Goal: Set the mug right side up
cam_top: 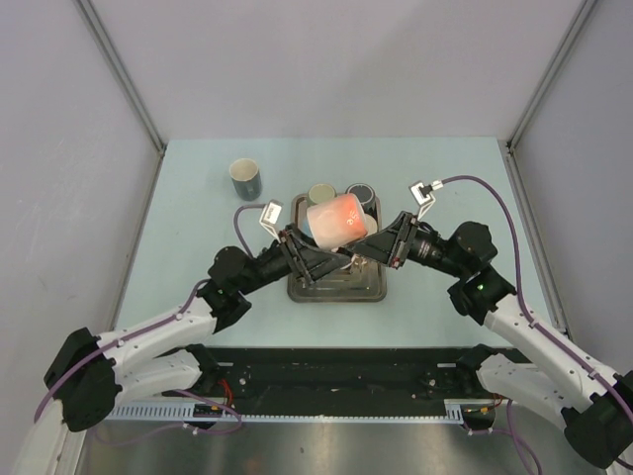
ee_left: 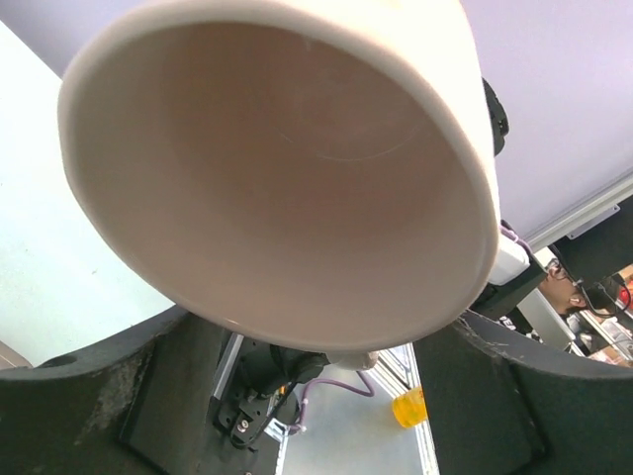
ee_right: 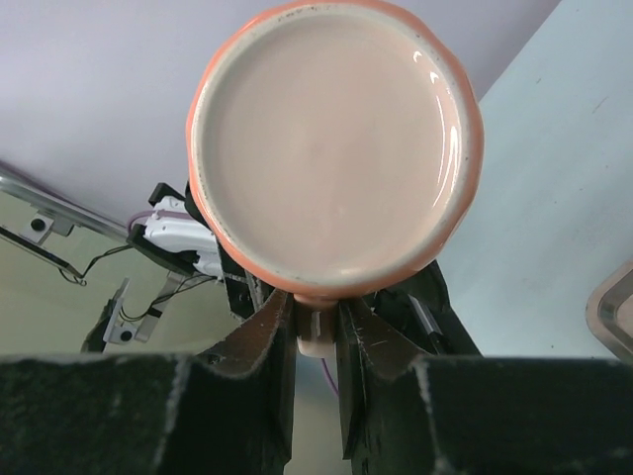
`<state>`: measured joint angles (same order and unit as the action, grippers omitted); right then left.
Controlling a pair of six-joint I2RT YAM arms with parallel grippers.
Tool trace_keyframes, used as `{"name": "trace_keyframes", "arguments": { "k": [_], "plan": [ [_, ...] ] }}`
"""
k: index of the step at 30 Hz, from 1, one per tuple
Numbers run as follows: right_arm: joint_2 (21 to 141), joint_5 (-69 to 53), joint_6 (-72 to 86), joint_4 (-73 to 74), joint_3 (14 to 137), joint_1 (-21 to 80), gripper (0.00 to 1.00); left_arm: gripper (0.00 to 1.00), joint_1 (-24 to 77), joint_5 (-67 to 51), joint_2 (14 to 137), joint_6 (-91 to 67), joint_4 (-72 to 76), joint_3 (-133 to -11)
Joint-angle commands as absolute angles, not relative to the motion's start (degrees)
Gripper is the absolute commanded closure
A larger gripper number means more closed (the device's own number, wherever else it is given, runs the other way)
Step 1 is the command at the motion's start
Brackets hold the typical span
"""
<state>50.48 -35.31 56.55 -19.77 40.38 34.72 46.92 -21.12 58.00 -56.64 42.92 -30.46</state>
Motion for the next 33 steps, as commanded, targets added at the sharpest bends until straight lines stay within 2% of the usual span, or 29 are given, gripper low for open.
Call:
{"name": "trace_keyframes", "arguments": {
  "k": [1, 16, 24, 29, 32, 33],
  "plan": [
    [48.43, -34.63, 54.32, -25.76, 41.75, 35.59, 1.00, 0.26, 47.81, -21.27, 58.62, -58.27, 48.34, -33.31],
    [47.72, -29.09, 48.96, -21.80, 41.66, 39.29, 1.00, 0.48, 50.27, -20.13, 59.42, -58.89, 49.75, -35.33],
    [48.25, -28.30, 48.08, -20.83, 41.66, 40.51, 1.00, 0.50, 50.36, -18.81, 58.10, -59.41, 50.10, -35.42],
    [48.52, -27.51, 47.02, -20.04, 41.66, 41.66, 1.00, 0.61, 50.36, -17.49, 57.04, -59.94, 51.15, -34.89],
    [48.78, -27.16, 46.76, -19.51, 41.66, 42.10, 1.00, 0.70, 50.36, -17.32, 56.34, -59.68, 51.15, -34.81],
    [48.78, -27.07, 46.76, -19.42, 41.66, 42.19, 1.00, 0.77, 50.36, -17.05, 56.25, -59.68, 51.15, -34.80]
  ]
}}
